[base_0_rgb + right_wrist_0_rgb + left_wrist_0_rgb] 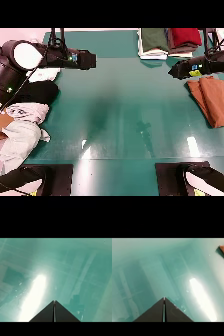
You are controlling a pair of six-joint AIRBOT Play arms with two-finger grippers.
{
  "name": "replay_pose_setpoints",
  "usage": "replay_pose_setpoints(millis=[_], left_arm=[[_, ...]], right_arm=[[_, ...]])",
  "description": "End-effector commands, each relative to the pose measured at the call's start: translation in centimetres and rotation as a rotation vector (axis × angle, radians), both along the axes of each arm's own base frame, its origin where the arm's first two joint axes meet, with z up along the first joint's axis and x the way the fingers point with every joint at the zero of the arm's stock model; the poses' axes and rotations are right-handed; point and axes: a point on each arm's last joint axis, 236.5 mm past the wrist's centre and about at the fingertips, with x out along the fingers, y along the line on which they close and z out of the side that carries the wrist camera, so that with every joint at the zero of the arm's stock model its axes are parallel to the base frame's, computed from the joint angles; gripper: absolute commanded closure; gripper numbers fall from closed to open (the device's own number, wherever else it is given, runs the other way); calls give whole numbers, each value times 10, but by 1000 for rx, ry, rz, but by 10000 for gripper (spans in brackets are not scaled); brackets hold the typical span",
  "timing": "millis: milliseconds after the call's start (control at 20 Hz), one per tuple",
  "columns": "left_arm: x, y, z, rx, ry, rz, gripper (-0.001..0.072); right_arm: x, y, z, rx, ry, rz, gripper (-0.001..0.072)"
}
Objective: Fold the shirts.
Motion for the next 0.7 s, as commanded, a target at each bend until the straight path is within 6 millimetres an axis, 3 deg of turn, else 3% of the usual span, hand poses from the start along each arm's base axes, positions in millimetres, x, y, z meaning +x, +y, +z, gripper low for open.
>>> replay_pose_setpoints(millis=[0, 450, 650], left_arm=[[0, 0, 0, 0, 0, 0, 683], [0, 0, 0, 0, 0, 0, 683], [7, -4, 13, -46, -42, 12, 683]], right_arm=[[0, 0, 0, 1, -1, 0, 694], [-1, 0, 0, 0, 2, 1, 694], [0, 0, 0, 0, 1, 1, 694]])
